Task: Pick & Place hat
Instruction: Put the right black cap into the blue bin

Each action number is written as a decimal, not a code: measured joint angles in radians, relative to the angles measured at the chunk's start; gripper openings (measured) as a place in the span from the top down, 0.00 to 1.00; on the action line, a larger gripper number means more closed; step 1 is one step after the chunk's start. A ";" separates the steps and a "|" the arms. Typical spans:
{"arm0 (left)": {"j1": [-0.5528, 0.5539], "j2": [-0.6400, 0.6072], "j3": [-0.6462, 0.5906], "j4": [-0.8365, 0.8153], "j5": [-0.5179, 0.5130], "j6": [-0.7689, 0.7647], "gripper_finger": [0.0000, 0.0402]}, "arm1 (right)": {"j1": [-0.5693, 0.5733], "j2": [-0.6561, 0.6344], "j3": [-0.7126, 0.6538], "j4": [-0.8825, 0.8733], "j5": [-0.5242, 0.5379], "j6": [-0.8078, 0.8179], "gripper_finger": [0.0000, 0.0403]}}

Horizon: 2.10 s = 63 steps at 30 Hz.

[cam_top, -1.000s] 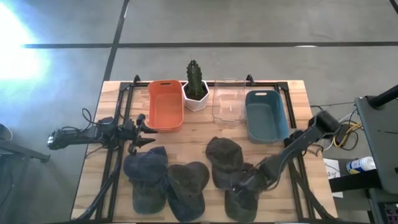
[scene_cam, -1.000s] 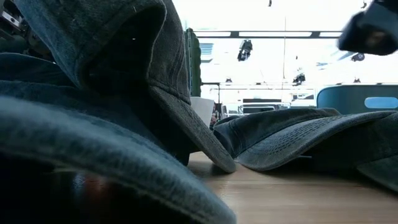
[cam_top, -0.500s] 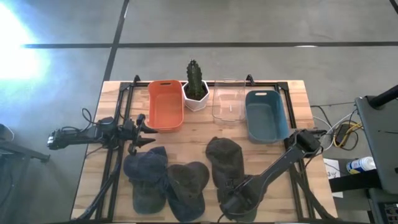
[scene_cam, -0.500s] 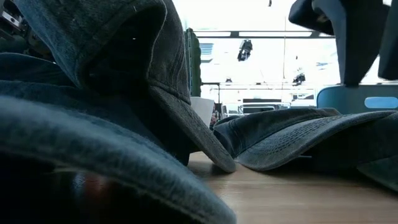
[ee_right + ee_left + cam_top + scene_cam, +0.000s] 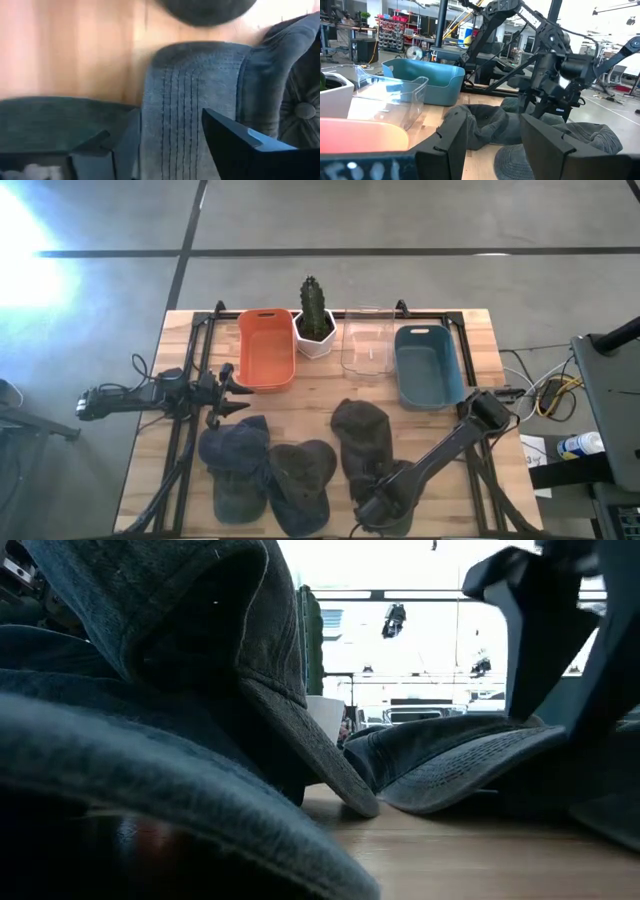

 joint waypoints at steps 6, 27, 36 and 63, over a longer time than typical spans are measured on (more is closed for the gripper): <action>0.000 0.000 0.000 0.000 0.000 0.000 0.57 | 0.000 0.046 0.002 -0.010 0.017 0.000 0.41; 0.000 0.000 0.000 0.000 0.000 0.000 0.57 | -0.039 0.045 -0.032 -0.199 0.227 0.303 0.64; 0.000 0.000 0.000 0.000 0.000 0.000 0.57 | -0.046 0.026 -0.033 -0.200 0.204 0.438 0.97; 0.000 0.000 0.000 0.000 0.000 0.000 0.57 | -0.103 -0.316 -0.284 0.188 0.001 0.163 0.75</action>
